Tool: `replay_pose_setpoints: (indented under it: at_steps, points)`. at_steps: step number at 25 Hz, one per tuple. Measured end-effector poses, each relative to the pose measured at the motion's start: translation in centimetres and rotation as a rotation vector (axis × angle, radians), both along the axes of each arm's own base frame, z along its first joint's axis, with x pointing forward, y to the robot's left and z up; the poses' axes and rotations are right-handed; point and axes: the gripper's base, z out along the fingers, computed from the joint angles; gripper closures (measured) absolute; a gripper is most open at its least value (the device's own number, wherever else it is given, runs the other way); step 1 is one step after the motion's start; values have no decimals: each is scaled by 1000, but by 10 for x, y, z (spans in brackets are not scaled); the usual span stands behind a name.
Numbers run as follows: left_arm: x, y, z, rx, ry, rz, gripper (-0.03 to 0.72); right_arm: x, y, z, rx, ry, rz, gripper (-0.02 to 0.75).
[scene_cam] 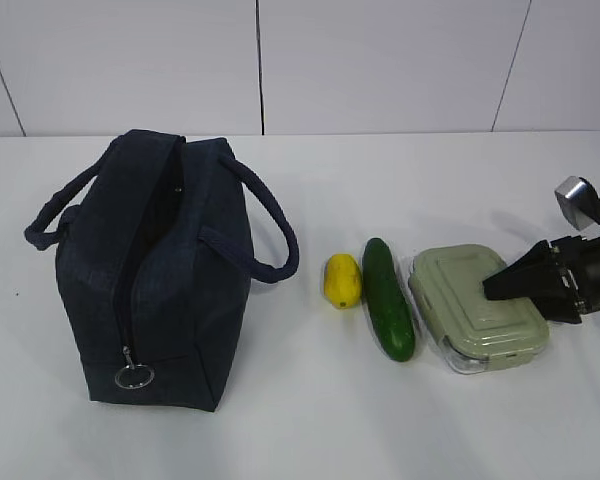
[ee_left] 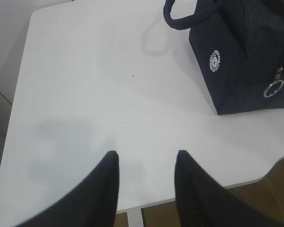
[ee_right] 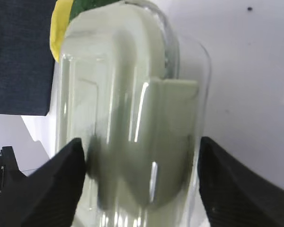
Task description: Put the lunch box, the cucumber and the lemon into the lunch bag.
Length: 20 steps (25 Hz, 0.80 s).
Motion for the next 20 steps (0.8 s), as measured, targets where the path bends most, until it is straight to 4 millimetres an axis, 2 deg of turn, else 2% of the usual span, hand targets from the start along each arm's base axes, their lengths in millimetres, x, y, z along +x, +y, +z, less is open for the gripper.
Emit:
replay_pose_setpoints:
  at_steps: [7, 20]
  points:
    - [0, 0, 0, 0, 0, 0, 421, -1, 1, 1, 18, 6, 11, 294]
    - [0, 0, 0, 0, 0, 0, 421, -1, 1, 2, 25, 14, 4, 337]
